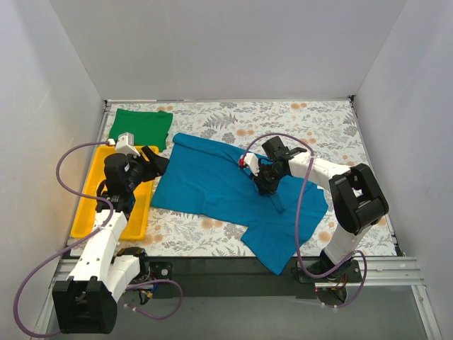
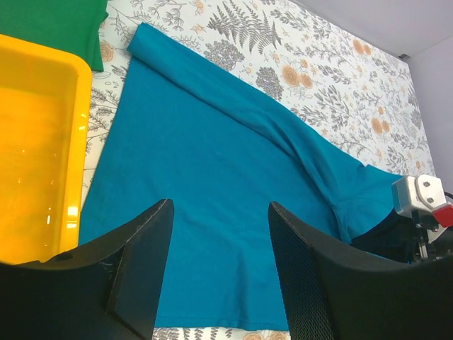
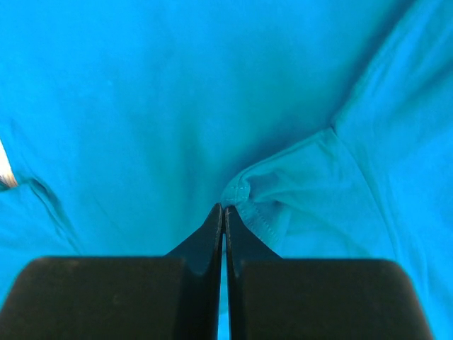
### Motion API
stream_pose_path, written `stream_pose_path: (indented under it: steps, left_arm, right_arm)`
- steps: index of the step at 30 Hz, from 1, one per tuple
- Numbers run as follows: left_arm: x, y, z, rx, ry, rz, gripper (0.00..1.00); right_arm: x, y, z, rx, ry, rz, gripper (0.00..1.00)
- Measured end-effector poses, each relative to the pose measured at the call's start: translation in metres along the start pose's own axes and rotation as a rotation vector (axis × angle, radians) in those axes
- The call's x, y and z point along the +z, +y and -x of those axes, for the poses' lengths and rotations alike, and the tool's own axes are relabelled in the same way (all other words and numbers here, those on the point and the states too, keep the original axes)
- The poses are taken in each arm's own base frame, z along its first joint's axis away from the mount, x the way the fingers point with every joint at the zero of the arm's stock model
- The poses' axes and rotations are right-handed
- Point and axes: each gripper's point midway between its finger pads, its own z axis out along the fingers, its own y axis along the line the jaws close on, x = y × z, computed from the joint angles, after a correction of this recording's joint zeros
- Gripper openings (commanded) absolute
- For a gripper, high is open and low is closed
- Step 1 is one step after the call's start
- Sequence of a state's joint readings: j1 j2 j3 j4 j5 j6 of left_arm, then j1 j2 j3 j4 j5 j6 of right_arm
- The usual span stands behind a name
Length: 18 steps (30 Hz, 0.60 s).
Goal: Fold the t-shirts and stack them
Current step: Fold the tshirt
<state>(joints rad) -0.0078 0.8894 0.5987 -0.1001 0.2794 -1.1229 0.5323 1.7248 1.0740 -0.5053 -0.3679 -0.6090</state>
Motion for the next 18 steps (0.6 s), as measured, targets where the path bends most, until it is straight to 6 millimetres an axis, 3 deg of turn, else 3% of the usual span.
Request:
stream_pose_path:
  steps: [5, 8, 9, 11, 15, 18]
  left_arm:
    - [0.006, 0.002, -0.007, -0.01, 0.033, -0.003, 0.55]
    - [0.007, 0.002, -0.009, -0.016, 0.043, -0.005, 0.55]
    - [0.007, 0.002, -0.009, -0.019, 0.043, -0.007, 0.55]
    - [0.01, 0.001, -0.01, -0.03, 0.047, -0.013, 0.54]
    - [0.032, 0.008, -0.02, -0.1, 0.115, 0.007, 0.49]
    - [0.06, 0.016, -0.022, -0.171, 0.181, 0.048, 0.43]
  right_arm:
    - [-0.004, -0.003, -0.004, -0.001, 0.014, -0.028, 0.06]
    - [-0.004, -0.003, -0.004, -0.003, 0.014, -0.028, 0.23]
    - [-0.004, -0.002, -0.004, -0.003, 0.012, -0.027, 0.33]
    - [-0.007, 0.0, -0.003, -0.014, 0.003, -0.019, 0.39]
    - [-0.026, 0.004, 0.005, -0.02, -0.062, 0.001, 0.43]
    - [-0.054, -0.011, 0.008, 0.037, -0.169, -0.015, 0.45]
